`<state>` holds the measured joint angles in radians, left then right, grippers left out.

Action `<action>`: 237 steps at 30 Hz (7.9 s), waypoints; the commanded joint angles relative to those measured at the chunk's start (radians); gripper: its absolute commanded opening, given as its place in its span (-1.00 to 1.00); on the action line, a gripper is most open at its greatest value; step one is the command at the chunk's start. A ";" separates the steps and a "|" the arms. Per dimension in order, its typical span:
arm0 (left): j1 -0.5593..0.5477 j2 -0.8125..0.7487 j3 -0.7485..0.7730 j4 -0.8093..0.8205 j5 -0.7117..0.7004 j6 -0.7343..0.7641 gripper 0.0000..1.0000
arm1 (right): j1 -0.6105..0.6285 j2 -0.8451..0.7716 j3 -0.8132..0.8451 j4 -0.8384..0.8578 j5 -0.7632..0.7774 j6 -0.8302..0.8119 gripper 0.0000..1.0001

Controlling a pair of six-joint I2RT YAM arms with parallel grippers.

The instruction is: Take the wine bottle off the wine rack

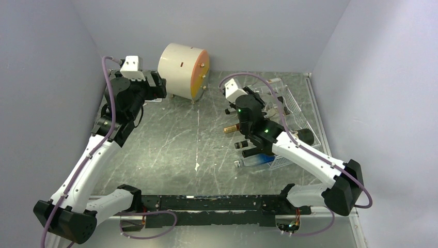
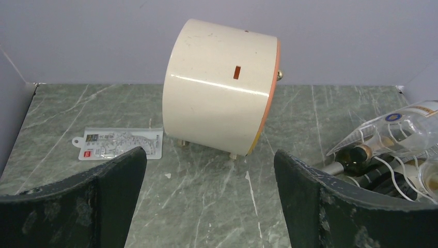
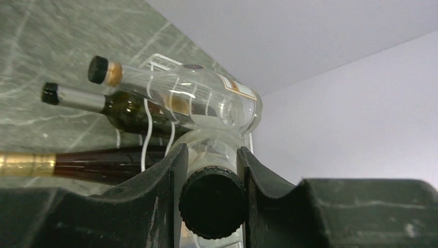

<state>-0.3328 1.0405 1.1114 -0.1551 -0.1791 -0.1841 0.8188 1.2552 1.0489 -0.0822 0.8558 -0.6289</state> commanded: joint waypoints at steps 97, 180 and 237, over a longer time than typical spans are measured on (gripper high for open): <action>-0.002 -0.243 -0.115 0.106 -0.296 -0.047 0.98 | 0.032 0.441 0.543 0.166 -0.641 0.408 0.99; 0.002 -0.151 -0.062 0.043 -0.232 -0.090 0.98 | -0.185 0.498 0.182 0.231 -0.254 -0.593 -0.28; 0.006 -0.150 -0.062 0.040 -0.225 -0.097 0.98 | 0.060 0.314 0.501 0.085 -0.576 0.221 -1.00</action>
<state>-0.3351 0.8906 1.0183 -0.1127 -0.4160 -0.2771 0.8726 1.5543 1.5166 -0.1833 0.3393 -0.4732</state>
